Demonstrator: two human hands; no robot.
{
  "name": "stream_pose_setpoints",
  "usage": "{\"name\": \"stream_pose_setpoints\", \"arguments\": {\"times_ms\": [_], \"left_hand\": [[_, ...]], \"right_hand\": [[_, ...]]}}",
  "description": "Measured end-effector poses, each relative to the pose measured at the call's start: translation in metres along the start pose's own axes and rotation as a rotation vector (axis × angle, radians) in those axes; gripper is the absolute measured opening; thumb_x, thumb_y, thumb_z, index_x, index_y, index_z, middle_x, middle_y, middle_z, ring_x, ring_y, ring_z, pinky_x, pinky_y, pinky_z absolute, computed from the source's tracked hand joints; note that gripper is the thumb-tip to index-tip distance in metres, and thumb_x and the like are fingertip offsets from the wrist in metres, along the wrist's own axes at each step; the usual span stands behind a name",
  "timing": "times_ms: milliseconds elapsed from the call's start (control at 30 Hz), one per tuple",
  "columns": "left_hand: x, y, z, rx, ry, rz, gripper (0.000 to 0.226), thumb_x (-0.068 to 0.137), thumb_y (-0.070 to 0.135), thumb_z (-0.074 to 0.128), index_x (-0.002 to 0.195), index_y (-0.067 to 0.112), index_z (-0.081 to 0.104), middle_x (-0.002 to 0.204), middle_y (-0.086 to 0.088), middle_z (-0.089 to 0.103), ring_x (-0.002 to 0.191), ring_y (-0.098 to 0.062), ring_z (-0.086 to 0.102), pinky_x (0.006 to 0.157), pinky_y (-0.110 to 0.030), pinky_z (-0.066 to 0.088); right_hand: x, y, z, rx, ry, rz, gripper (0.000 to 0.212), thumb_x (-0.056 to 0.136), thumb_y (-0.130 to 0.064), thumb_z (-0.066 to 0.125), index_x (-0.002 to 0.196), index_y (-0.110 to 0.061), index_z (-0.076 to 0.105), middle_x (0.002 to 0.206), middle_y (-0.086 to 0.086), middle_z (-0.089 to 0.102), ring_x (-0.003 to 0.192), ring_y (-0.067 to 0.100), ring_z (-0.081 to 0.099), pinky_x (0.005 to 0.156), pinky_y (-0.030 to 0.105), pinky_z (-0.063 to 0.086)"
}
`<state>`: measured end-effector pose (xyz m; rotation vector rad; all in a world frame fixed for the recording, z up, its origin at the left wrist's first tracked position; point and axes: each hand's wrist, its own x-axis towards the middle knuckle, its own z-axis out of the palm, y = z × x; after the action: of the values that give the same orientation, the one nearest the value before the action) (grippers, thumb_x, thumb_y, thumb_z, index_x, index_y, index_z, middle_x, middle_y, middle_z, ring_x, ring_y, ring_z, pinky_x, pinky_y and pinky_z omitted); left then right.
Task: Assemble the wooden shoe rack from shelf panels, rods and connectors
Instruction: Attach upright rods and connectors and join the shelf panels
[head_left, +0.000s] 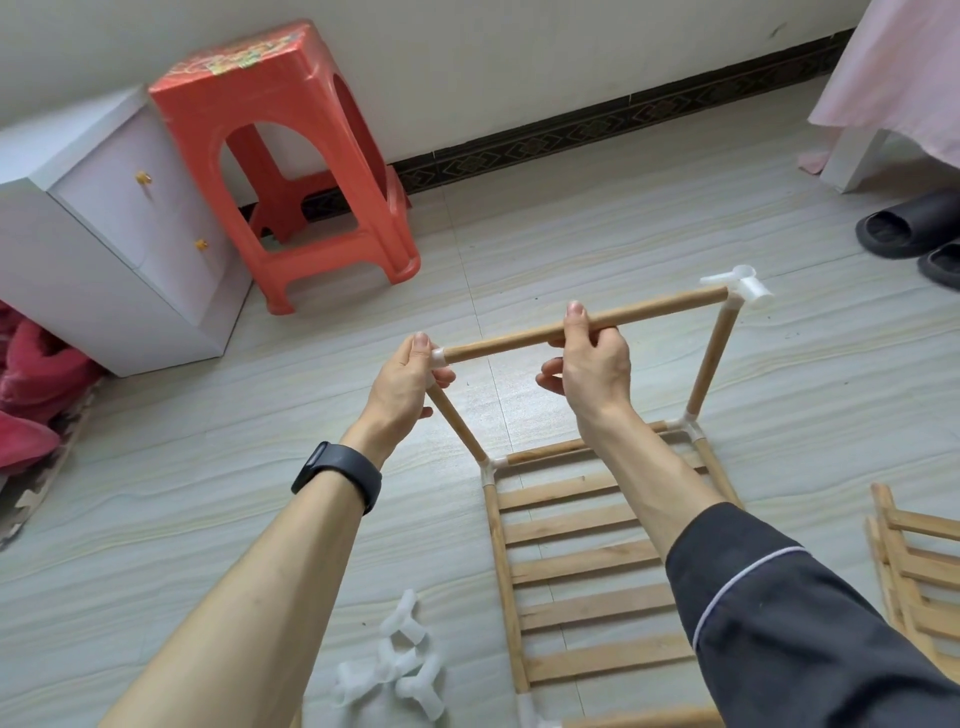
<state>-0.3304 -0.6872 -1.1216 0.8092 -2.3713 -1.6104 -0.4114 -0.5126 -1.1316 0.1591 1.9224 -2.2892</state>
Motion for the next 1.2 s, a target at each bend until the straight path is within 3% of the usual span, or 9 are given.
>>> {"name": "stream_pose_setpoints", "arguments": {"times_ms": [233, 367, 533, 633, 700, 800, 867, 1000, 1200], "left_hand": [[-0.004, -0.005, 0.01, 0.236, 0.077, 0.11, 0.044, 0.104, 0.06, 0.022, 0.093, 0.035, 0.056, 0.093, 0.002, 0.069, 0.092, -0.011, 0.063, 0.07, -0.025, 0.043], [0.0, -0.003, 0.006, 0.273, 0.088, 0.085, 0.043, 0.104, 0.06, 0.021, 0.093, 0.037, 0.055, 0.093, 0.003, 0.069, 0.093, -0.011, 0.062, 0.067, -0.021, 0.038], [-0.003, 0.0, 0.023, 0.307, 0.058, 0.143, 0.048, 0.105, 0.059, 0.02, 0.104, 0.029, 0.057, 0.097, 0.003, 0.066, 0.095, -0.015, 0.062, 0.077, -0.034, 0.045], [0.0, 0.003, 0.025, 0.436, 0.067, 0.163, 0.044, 0.104, 0.06, 0.017, 0.102, 0.036, 0.053, 0.107, 0.003, 0.059, 0.094, -0.019, 0.058, 0.08, -0.04, 0.046], [0.002, 0.007, 0.023, 0.682, 0.139, 0.27, 0.036, 0.107, 0.052, 0.022, 0.104, 0.036, 0.054, 0.117, 0.001, 0.056, 0.096, -0.024, 0.057, 0.081, -0.042, 0.047], [0.005, 0.013, 0.031, 1.013, 0.211, 0.538, 0.028, 0.107, 0.025, 0.036, 0.127, 0.027, 0.056, 0.122, 0.0, 0.067, 0.114, -0.026, 0.058, 0.105, -0.045, 0.038], [0.007, 0.02, 0.042, 1.072, 0.116, 0.618, 0.031, 0.105, 0.033, 0.035, 0.129, 0.029, 0.055, 0.111, 0.006, 0.071, 0.114, -0.02, 0.06, 0.115, -0.048, 0.03], [0.017, 0.025, 0.039, 1.136, 0.093, 0.573, 0.055, 0.098, 0.063, 0.01, 0.103, 0.03, 0.053, 0.089, 0.011, 0.063, 0.081, -0.016, 0.059, 0.08, -0.035, 0.045], [0.017, 0.008, 0.02, 1.112, 0.205, 0.662, 0.062, 0.101, 0.062, 0.013, 0.092, 0.018, 0.056, 0.074, 0.006, 0.055, 0.061, -0.02, 0.052, 0.055, -0.033, 0.038]], "right_hand": [[0.011, -0.008, -0.014, -0.004, -0.064, 0.207, 0.045, 0.103, -0.053, 0.05, 0.103, -0.009, 0.063, 0.101, 0.006, 0.069, 0.068, 0.013, 0.068, 0.054, 0.029, 0.058], [0.005, -0.019, -0.024, -0.28, -0.141, 0.292, 0.06, 0.098, -0.067, 0.043, 0.095, -0.013, 0.068, 0.093, 0.0, 0.072, 0.081, 0.017, 0.072, 0.062, 0.033, 0.061], [0.026, -0.062, -0.051, -0.63, 0.291, -0.216, 0.049, 0.098, -0.046, 0.043, 0.06, -0.016, 0.051, 0.059, -0.002, 0.058, 0.066, 0.022, 0.055, 0.058, 0.033, 0.038], [0.061, -0.096, -0.082, -0.6, 0.503, -0.389, 0.026, 0.098, -0.04, 0.045, 0.084, -0.02, 0.054, 0.096, -0.001, 0.062, 0.099, 0.025, 0.053, 0.085, 0.036, 0.043], [0.083, -0.106, -0.109, -0.717, 0.409, -0.289, 0.027, 0.102, -0.04, 0.041, 0.107, -0.02, 0.058, 0.119, 0.005, 0.059, 0.119, 0.029, 0.047, 0.096, 0.038, 0.038], [0.099, -0.097, -0.134, -0.829, -0.08, -0.065, 0.04, 0.11, -0.033, 0.03, 0.136, -0.018, 0.056, 0.145, 0.007, 0.053, 0.132, 0.026, 0.045, 0.105, 0.036, 0.036], [0.104, -0.081, -0.14, -0.835, -0.216, -0.036, 0.04, 0.111, -0.029, 0.028, 0.134, -0.019, 0.059, 0.142, 0.006, 0.055, 0.127, 0.022, 0.05, 0.099, 0.034, 0.04], [0.108, -0.063, -0.14, -0.711, -0.098, -0.103, 0.032, 0.109, -0.031, 0.033, 0.095, -0.025, 0.061, 0.098, 0.003, 0.06, 0.098, 0.025, 0.056, 0.093, 0.048, 0.05], [0.113, -0.057, -0.141, -0.626, -0.048, -0.097, 0.034, 0.108, -0.034, 0.033, 0.088, -0.027, 0.058, 0.092, 0.0, 0.06, 0.094, 0.023, 0.064, 0.095, 0.055, 0.054]]}}
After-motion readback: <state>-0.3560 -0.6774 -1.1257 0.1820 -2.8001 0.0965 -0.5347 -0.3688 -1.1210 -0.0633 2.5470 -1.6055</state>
